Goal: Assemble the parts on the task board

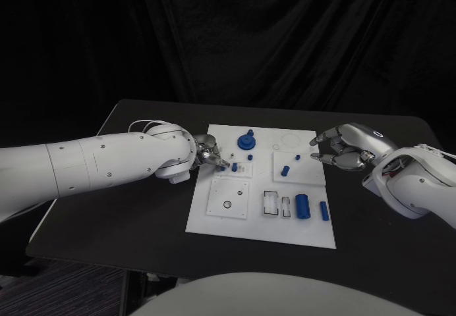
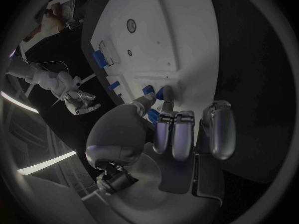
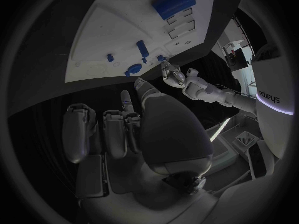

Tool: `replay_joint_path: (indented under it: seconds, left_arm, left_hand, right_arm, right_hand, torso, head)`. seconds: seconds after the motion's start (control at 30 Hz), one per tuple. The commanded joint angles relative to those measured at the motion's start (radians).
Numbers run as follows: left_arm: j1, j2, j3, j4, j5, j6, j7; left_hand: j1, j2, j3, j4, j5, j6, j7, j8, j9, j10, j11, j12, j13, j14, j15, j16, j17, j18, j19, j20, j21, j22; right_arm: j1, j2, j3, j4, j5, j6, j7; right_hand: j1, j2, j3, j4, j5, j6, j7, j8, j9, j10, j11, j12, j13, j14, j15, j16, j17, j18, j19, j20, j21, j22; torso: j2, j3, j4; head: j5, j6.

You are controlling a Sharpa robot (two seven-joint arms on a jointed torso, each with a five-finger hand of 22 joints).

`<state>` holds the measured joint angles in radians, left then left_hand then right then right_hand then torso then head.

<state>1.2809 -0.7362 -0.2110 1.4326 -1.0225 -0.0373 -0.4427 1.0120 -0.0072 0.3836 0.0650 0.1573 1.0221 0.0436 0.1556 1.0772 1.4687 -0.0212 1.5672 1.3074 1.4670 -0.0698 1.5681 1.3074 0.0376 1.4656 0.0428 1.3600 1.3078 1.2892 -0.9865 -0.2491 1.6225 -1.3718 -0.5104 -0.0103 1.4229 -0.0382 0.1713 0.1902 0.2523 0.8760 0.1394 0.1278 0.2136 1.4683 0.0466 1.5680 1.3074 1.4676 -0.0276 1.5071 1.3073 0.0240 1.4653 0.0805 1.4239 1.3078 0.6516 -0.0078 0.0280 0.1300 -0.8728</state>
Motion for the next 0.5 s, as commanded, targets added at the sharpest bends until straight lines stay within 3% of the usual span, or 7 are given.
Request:
replay_joint_path:
  seconds: [0.03,0.3,0.5]
  left_arm:
    - [-0.003,0.001,0.0,0.0,-0.003,0.001,-0.001]
    - [-0.005,-0.002,0.0,-0.002,-0.003,0.003,-0.021]
    - [-0.005,-0.003,0.0,-0.003,-0.003,0.004,-0.033]
  left_hand:
    - [-0.02,-0.003,-0.034,0.027,-0.011,0.001,0.006,-0.008,-0.005,0.102,0.0,0.004,0.263,0.104,-0.004,0.003,0.263,0.015,0.005,-0.006,-0.009,0.181]
    - [-0.039,0.008,-0.104,0.085,-0.03,0.001,0.011,-0.021,-0.018,0.102,0.004,0.004,0.263,0.104,0.0,0.003,0.263,0.017,0.004,-0.002,-0.018,0.18]
    - [-0.082,0.03,-0.181,0.169,-0.071,-0.005,0.015,-0.031,-0.025,0.102,0.009,0.004,0.263,0.104,0.004,0.003,0.263,0.018,0.003,0.002,-0.024,0.181]
  right_arm:
    - [-0.003,-0.001,0.001,0.001,-0.002,0.009,-0.023]
    - [-0.003,0.0,0.001,0.0,-0.002,0.014,-0.024]
    - [-0.003,0.001,0.001,0.0,0.001,0.018,-0.024]
  right_hand:
    - [0.011,-0.001,0.002,-0.003,0.011,0.008,-0.002,-0.005,-0.002,0.102,0.007,0.003,0.263,0.076,0.007,-0.004,0.142,0.016,0.042,0.004,-0.005,0.209]
    - [0.011,0.0,0.006,-0.004,0.024,0.009,-0.002,-0.007,-0.004,0.102,0.007,0.003,0.263,0.076,0.007,-0.004,0.142,0.016,0.042,0.004,-0.006,0.208]
    - [0.011,0.004,0.012,-0.005,0.046,0.011,-0.002,-0.009,-0.007,0.102,0.007,0.003,0.263,0.077,0.007,-0.004,0.143,0.016,0.042,0.005,-0.006,0.209]
  torso:
    - [0.0,-0.0001,0.0]
    - [0.0,-0.0002,0.0]
    - [0.0,-0.0002,0.0008]
  head:
    - [0.0,0.0]
    - [0.002,0.0]
    - [0.003,0.0]
